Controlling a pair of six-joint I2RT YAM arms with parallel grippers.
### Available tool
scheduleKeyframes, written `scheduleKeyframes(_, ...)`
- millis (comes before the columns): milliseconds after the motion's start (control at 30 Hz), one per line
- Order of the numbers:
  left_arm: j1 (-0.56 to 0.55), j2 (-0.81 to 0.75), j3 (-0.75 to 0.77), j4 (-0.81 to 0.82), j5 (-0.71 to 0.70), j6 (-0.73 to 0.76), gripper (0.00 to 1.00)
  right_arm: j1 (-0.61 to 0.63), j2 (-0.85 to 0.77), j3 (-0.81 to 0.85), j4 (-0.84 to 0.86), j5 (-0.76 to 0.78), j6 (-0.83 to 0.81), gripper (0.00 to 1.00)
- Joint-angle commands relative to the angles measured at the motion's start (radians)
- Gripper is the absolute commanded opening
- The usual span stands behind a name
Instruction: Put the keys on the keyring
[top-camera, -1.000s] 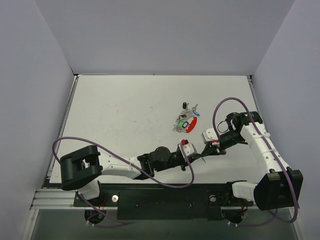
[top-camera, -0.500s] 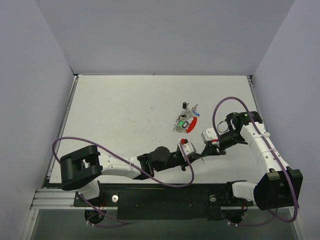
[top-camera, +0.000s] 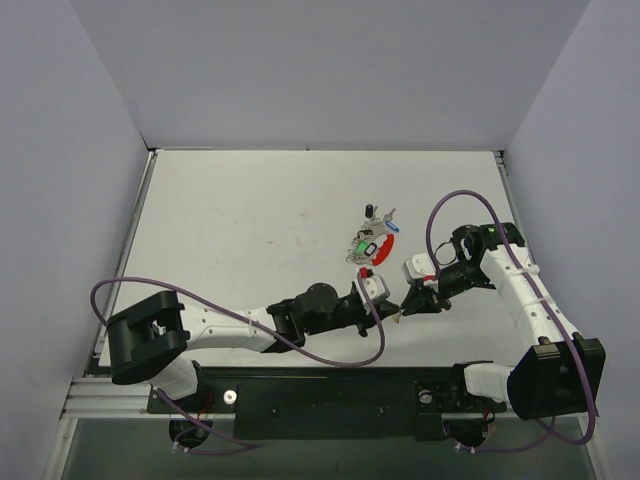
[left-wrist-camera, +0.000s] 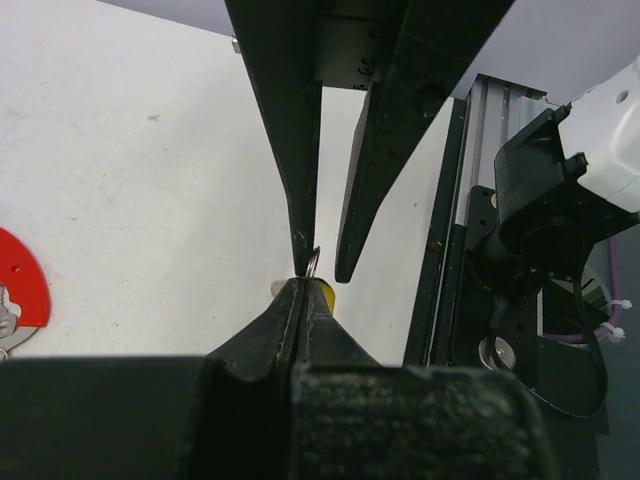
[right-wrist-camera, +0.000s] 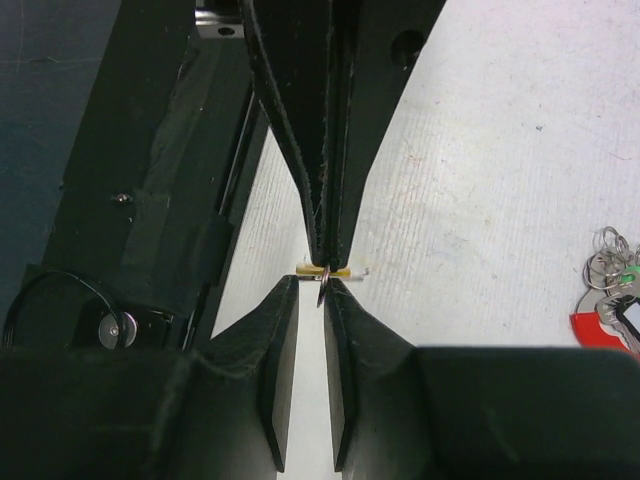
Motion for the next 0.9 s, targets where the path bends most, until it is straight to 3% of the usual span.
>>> scheduleKeyframes(0,0.025,-0.074,0.074,-0.121,0.058,-0.028,0.0,0.004,0.015,-0.004,-0.235,-0.06,0.011,0.16)
scheduleKeyframes(133,0.05,-0.079,0.1,-0.201,0.126,-0.032,0.0,0.001,0.013,0.005,-0.237,-0.075,0.034,0.27)
scheduleKeyframes(300,0.085,-0.066,0.158,-0.336,0.222,-0.036,0.0,-0.013,0.01,0.017,-0.237,-0.091,0.063,0.34)
scheduleKeyframes(867,0.119,-0.031,0.212,-0.376,0.321,-0.081,0.0,0.044,0.078,0.017,-0.208,-0.114,0.104,0.3)
